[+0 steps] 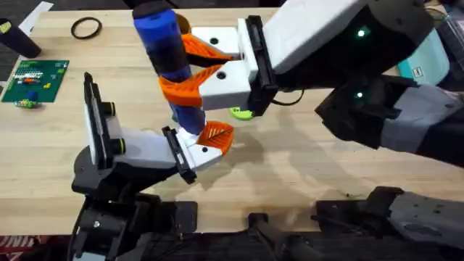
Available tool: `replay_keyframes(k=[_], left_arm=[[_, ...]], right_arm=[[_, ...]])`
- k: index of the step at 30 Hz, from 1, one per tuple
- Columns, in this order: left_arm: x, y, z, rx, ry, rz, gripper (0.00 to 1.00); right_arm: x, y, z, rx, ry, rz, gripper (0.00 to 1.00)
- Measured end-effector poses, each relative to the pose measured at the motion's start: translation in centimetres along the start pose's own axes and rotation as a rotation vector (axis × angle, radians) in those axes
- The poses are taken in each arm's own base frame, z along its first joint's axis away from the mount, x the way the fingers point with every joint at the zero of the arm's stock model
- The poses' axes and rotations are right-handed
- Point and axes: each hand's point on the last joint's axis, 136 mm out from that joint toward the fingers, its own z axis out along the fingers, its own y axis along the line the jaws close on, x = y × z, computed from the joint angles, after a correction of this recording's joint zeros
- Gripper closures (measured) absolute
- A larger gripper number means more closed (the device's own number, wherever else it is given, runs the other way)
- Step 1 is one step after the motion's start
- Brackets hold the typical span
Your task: Pick up the gripper from the table and insert it into the empty holder that is missing its gripper. Then pick up a screw, insert it into the mounting hole, and use the screwdriver to tighten it. Finally, clean up the table by picking up the vegetable and placing it into the bucket.
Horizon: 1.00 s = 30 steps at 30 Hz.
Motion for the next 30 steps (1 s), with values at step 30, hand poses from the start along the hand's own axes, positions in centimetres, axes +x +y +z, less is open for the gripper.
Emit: replay_keyframes(k=[30], left_arm=[[0.0, 0.0, 0.0, 0.0, 0.0, 0.0, 0.99]], right_arm=[[-6.5, -1.5, -0.6, 0.015, 0.171, -0.039, 0.899]])
